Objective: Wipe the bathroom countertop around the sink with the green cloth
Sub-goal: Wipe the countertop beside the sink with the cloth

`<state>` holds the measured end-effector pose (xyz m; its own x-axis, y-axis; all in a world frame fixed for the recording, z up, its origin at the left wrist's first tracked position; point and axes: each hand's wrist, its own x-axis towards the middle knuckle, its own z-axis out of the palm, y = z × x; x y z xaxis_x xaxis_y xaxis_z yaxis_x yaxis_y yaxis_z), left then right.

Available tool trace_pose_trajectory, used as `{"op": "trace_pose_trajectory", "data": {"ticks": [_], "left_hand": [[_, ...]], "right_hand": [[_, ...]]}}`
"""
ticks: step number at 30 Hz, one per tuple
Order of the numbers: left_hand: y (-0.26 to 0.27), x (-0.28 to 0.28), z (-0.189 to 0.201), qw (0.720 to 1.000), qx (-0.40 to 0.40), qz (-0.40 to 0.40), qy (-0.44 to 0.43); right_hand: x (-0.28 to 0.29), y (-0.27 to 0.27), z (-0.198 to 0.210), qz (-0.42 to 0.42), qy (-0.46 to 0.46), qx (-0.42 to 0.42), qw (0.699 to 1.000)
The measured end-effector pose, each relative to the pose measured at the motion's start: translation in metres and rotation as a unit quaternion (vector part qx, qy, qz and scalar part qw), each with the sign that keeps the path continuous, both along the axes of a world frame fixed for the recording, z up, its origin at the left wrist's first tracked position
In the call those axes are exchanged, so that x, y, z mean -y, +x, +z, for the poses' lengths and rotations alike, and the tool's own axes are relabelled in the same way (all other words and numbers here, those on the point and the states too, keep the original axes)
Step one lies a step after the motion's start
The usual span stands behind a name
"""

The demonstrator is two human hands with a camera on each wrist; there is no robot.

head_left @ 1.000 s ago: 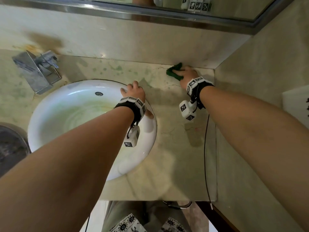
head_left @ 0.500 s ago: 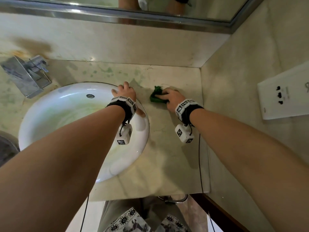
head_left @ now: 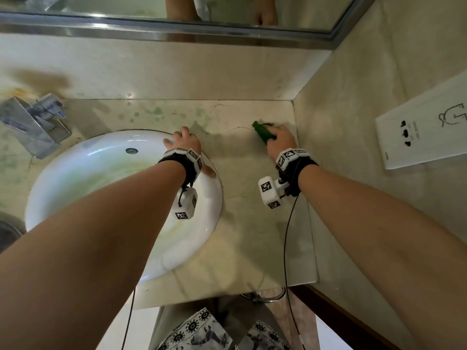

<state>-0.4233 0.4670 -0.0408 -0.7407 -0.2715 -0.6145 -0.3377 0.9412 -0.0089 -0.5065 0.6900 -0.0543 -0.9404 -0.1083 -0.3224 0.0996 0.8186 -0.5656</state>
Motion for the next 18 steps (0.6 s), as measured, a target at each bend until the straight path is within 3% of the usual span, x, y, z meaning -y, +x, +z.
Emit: {"op": "trace_pose_trajectory", "data": {"ticks": [3, 6, 13, 18], "left_hand": [[-0.001, 0.000, -0.001, 1.000, 0.000, -0.001, 0.000], [-0.001, 0.000, -0.001, 1.000, 0.002, -0.002, 0.001], [-0.001, 0.000, 0.000, 1.000, 0.013, -0.002, 0.005], [-0.001, 0.002, 0.001, 1.000, 0.012, -0.002, 0.009]], "right_hand": [[-0.013, 0.000, -0.008, -0.037, 0.055, 0.006, 0.998], [-0.018, 0.016, -0.021, 0.023, 0.105, 0.067, 0.992], [0.014, 0.036, -0.024, 0.136, 0.126, 0.095, 0.978], [0.055, 0.043, -0.026, 0.146, 0.174, 0.126, 0.966]]}}
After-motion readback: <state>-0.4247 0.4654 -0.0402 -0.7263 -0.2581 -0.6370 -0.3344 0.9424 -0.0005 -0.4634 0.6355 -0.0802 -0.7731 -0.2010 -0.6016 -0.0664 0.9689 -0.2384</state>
